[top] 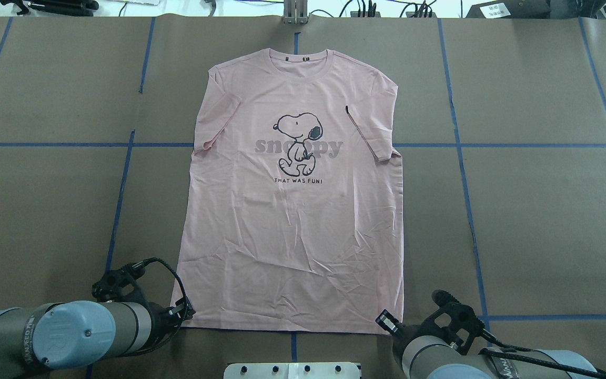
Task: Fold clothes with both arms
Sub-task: 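Grasp the hem corners with both grippers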
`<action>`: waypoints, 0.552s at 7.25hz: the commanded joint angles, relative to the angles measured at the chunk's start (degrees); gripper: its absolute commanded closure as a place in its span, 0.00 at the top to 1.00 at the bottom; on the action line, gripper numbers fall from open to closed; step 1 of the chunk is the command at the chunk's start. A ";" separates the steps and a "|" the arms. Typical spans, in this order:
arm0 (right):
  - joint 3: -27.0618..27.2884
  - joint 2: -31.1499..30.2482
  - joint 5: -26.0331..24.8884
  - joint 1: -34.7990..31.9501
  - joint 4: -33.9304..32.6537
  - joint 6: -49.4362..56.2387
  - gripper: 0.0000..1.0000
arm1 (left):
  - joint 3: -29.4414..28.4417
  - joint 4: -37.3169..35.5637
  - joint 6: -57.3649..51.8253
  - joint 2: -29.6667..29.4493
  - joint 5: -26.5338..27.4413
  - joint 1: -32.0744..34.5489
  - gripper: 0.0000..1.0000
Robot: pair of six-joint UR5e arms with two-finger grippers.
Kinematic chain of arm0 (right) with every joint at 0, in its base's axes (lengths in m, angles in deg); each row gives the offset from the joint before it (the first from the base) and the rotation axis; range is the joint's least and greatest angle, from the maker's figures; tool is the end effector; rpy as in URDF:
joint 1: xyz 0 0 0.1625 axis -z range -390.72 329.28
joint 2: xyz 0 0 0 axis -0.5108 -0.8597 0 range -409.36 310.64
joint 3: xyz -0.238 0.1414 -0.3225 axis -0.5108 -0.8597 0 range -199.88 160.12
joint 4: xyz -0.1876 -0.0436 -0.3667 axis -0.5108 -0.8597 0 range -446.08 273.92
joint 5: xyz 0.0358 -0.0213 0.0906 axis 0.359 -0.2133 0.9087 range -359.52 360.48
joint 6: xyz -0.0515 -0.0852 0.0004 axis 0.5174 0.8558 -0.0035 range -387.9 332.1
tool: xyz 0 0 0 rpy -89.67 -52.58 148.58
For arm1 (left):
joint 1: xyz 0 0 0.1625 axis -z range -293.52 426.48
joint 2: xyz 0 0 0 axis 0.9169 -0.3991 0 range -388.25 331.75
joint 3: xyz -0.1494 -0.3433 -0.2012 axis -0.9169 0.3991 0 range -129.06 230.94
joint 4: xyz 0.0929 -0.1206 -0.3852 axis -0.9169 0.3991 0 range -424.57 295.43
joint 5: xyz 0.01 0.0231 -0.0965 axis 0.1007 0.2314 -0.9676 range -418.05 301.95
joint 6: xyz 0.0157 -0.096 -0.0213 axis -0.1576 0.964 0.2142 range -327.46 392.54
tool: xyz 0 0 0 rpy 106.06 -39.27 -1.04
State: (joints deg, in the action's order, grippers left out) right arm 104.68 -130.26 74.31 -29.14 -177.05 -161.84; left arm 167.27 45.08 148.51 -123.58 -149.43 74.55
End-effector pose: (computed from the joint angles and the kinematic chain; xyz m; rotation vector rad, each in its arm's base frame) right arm -0.4933 -0.1476 0.3141 -0.0393 -0.8092 0.8049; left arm 0.4898 -0.2017 0.3643 -0.1638 0.8931 -0.5427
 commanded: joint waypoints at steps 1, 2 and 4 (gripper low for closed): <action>-0.10 0.04 0.00 0.09 0.00 0.00 0.00 | 0.12 -0.40 0.31 0.41 0.07 -0.24 0.00; -0.02 0.04 0.00 0.09 0.00 0.00 0.00 | 0.38 -0.40 0.04 0.32 0.07 -0.24 0.00; 0.51 -0.14 -0.09 0.00 0.00 0.00 0.00 | 2.48 -0.58 -0.05 0.41 0.15 -0.16 0.00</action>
State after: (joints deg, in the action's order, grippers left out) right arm 104.83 -130.29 74.26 -29.10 -177.05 -161.84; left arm 168.41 44.61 148.53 -123.21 -149.35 74.36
